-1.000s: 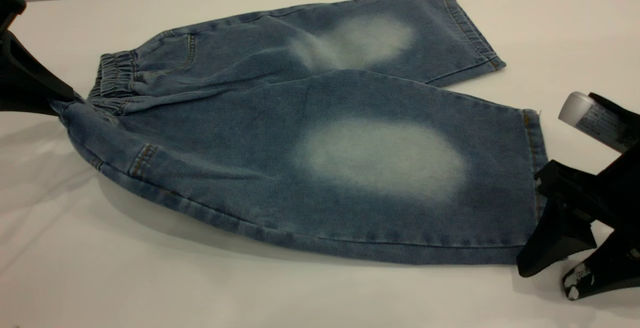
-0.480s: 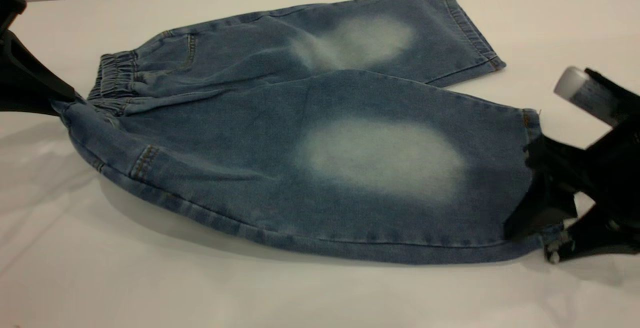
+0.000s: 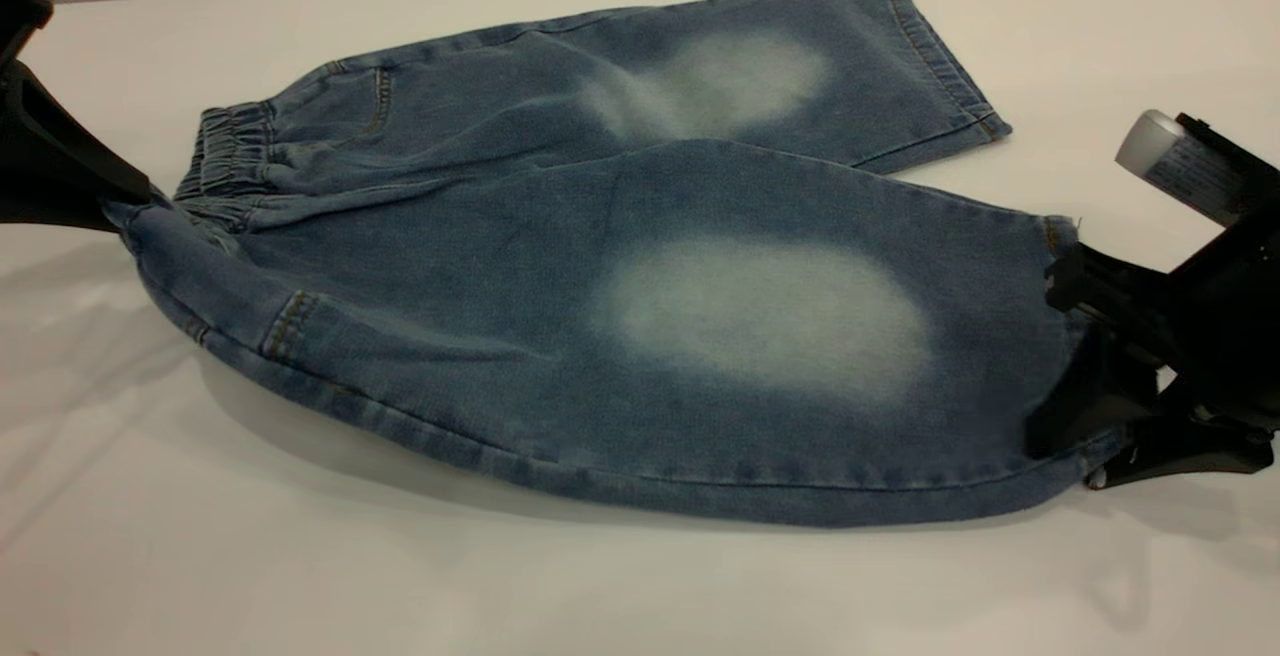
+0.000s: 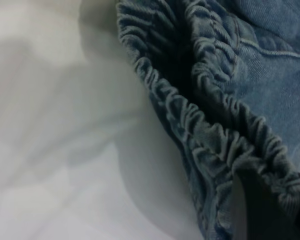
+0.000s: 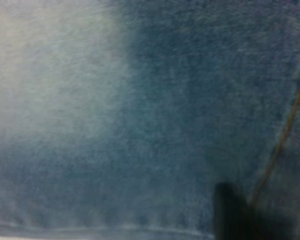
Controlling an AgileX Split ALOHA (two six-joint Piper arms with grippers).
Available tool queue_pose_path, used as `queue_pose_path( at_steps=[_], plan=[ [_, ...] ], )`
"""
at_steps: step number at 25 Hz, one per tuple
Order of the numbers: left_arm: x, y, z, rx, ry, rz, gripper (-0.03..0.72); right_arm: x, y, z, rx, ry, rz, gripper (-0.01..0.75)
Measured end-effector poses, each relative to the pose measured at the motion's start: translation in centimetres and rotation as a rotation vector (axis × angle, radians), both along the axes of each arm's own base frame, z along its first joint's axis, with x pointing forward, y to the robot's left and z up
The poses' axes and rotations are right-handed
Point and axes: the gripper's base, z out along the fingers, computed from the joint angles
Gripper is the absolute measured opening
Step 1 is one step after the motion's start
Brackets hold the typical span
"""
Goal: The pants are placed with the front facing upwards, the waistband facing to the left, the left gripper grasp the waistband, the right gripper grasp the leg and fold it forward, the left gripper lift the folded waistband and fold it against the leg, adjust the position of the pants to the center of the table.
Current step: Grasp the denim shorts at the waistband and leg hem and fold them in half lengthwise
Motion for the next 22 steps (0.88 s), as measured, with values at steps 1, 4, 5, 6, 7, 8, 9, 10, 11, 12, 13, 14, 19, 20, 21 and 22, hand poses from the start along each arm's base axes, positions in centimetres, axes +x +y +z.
queue_pose_path(
  at_steps=[1,4,5,6,7,8,9,10,11,12,13,14,19,20,21,22],
  plan=[
    [0.0,0.0,0.0,-0.002,0.002,-0.004,0.127,0.0,0.0,0.0,-0.005,-0.003,0.003,0.128],
    [-0.1,-0.1,0.0,-0.007,0.007,-0.019,0.127,0.0,0.0,0.1,0.003,-0.009,0.019,0.034],
    [-0.2,-0.1,0.0,-0.004,0.010,-0.027,0.127,0.0,0.1,0.3,0.012,-0.013,0.026,0.027],
    [-0.3,-0.1,0.0,0.002,0.012,-0.036,0.127,-0.1,0.2,0.4,0.020,-0.014,0.031,0.025],
    [-0.3,-0.1,-0.1,0.003,0.015,-0.044,0.127,-0.2,0.2,0.6,0.023,-0.017,0.043,0.025],
    [-0.4,-0.1,0.0,-0.001,0.019,-0.048,0.127,-0.4,0.2,0.8,0.029,-0.020,0.052,0.025],
    [-0.5,-0.2,0.1,-0.004,0.023,-0.056,0.127,-0.5,0.3,1.1,0.033,-0.021,0.057,0.025],
    [-0.6,-0.2,0.2,-0.008,0.024,-0.069,0.127,-0.6,0.3,1.4,0.038,-0.025,0.060,0.025],
    [-0.7,-0.3,0.4,-0.007,0.023,-0.080,0.127,-0.7,0.3,1.8,0.037,-0.033,0.069,0.025],
    [-0.7,-0.3,0.6,-0.006,0.022,-0.084,0.127,-1.0,0.3,2.2,0.038,-0.036,0.072,0.025],
    [-0.8,-0.3,0.8,-0.009,0.025,-0.086,0.127,-1.3,0.2,2.5,0.037,-0.035,0.074,0.025],
    [-0.9,-0.4,1.0,-0.014,0.025,-0.090,0.127,-1.5,0.2,3.0,0.040,-0.042,0.080,0.025],
    [-2.0,-0.7,1.6,-0.009,0.021,-0.081,0.127,-2.1,0.4,5.8,0.070,-0.091,0.096,0.025],
    [-2.3,-0.7,1.5,-0.006,0.023,-0.076,0.127,-2.2,0.4,6.4,0.079,-0.094,0.097,0.025],
    [-2.7,-0.8,1.4,-0.007,0.033,-0.076,0.127,-2.4,0.5,7.0,0.088,-0.094,0.103,0.025],
    [-3.2,-0.9,1.3,-0.007,0.043,-0.079,0.127,-2.5,0.5,7.5,0.094,-0.100,0.108,0.025]
  ],
)
